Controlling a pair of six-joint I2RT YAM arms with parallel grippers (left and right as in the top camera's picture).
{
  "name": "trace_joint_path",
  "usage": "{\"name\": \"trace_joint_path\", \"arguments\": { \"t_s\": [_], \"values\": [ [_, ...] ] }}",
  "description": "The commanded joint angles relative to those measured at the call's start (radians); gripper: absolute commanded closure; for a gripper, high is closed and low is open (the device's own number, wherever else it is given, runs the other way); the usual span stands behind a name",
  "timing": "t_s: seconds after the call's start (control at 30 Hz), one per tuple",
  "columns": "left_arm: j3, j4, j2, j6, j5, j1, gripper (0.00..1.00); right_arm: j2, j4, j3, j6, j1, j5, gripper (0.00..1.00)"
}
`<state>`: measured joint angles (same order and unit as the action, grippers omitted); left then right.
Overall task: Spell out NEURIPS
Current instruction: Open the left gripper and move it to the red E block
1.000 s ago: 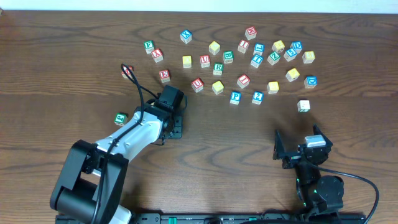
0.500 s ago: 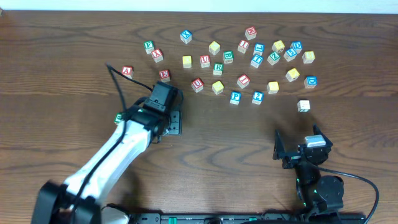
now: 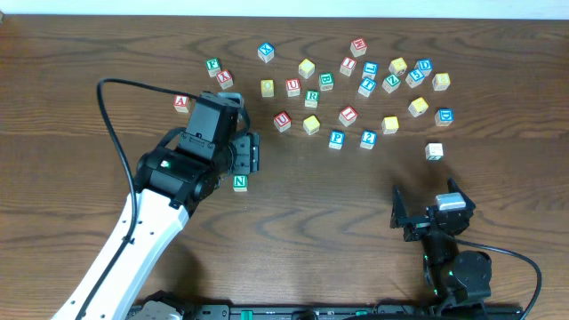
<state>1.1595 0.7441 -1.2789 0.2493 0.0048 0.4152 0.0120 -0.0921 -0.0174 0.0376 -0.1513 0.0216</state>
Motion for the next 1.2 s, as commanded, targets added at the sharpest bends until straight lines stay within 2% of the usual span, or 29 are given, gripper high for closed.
{"name": "trace_joint_path", "arguments": {
  "t_s": [0.0, 0.23, 0.33, 0.6, 0.73, 0.9, 1.17],
  "values": [
    [0.063, 0.008, -0.008, -0.019, -0.056, 0.000, 0.25, -0.005, -0.002, 0.003, 0.012, 0.010, 0.002, 0.01],
    [0.209, 0.043, -0.103, 0.030, -0.168, 0.000, 0.14, -0.005, -0.002, 0.003, 0.012, 0.010, 0.002, 0.01],
    [0.311, 0.082, -0.182, 0.040, -0.214, -0.001, 0.14, -0.005, -0.002, 0.003, 0.012, 0.010, 0.002, 0.01],
    [0.653, 0.271, -0.451, 0.097, -0.214, -0.076, 0.14, -0.005, -0.002, 0.003, 0.012, 0.010, 0.002, 0.01],
    [0.775, 0.343, -0.565, 0.139, -0.130, -0.140, 0.14, -0.005, -0.002, 0.003, 0.012, 0.010, 0.002, 0.01],
    [0.791, 0.349, -0.648, 0.161, 0.037, -0.210, 0.14, -0.005, -0.002, 0.003, 0.012, 0.010, 0.002, 0.01],
    [0.790, 0.351, -0.764, 0.164, 0.068, -0.219, 0.14, -0.005, -0.002, 0.003, 0.012, 0.010, 0.002, 0.01]
  ]
}}
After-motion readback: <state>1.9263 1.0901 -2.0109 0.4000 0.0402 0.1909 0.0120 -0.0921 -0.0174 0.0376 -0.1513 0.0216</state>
